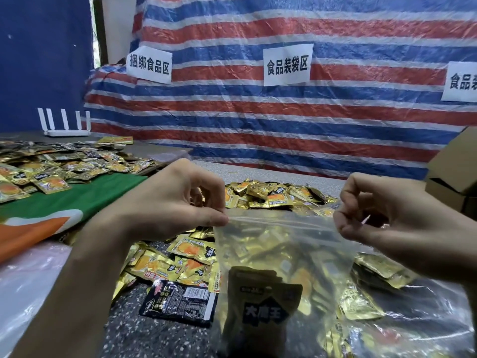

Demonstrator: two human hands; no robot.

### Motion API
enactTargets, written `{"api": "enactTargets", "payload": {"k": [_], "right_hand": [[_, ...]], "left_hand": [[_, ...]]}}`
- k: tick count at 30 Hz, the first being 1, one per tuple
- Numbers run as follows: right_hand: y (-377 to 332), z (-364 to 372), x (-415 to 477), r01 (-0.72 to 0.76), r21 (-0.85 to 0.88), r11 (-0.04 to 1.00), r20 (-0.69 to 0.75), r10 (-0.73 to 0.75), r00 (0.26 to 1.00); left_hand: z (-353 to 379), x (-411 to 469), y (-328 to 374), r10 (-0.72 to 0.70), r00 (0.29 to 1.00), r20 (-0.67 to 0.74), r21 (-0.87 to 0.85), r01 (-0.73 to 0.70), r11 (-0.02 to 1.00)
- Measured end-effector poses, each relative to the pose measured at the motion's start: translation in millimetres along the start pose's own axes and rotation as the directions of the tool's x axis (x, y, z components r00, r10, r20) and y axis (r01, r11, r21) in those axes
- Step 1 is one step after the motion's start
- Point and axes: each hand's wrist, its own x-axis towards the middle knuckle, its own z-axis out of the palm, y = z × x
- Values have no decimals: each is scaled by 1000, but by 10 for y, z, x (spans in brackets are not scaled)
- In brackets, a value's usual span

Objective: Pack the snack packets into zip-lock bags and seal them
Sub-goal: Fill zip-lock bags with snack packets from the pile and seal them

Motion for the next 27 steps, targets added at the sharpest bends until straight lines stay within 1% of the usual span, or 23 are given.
{"api": "enactTargets", "payload": {"k": [3,5,7,9,11,13,19,20,22,25,27], "right_hand": [[-76,40,25,20,-48,999,-19,-21,1000],[-198,130,29,32,-156,987,14,-30,999],[-343,278,49,85,-207,975,-1,-88,996],[-495,441,69,136,-218,966,-44,-149,988],[-566,561,98,155,-251,955,-77,-179,981],[-574,610,114,144,-257,956,-99,-174,980],[-582,610,111,133,-248,960,-97,-161,982],[-582,614,116,131,-261,957,-110,-164,980],[-589,638,126,132,-269,954,-133,-172,976],[-599,686,142,128,-289,949,-116,-168,979],[-592,690,145,136,-286,949,-105,-172,980]], "left_hand": [[86,48,0,-9,1000,8,10,9,1000],[135,79,24,6,1000,18,7,-6,1000],[156,89,49,33,999,34,-11,-33,999],[156,75,66,67,996,51,-23,-66,998],[153,54,77,89,994,55,-28,-88,996],[149,49,76,98,994,45,-15,-98,995],[166,64,82,111,993,41,11,-111,994],[162,63,80,102,993,54,8,-103,995],[150,55,76,60,991,123,-1,-61,998],[161,34,74,8,973,232,-21,-3,1000],[169,28,73,20,971,238,-47,-9,999]]}}
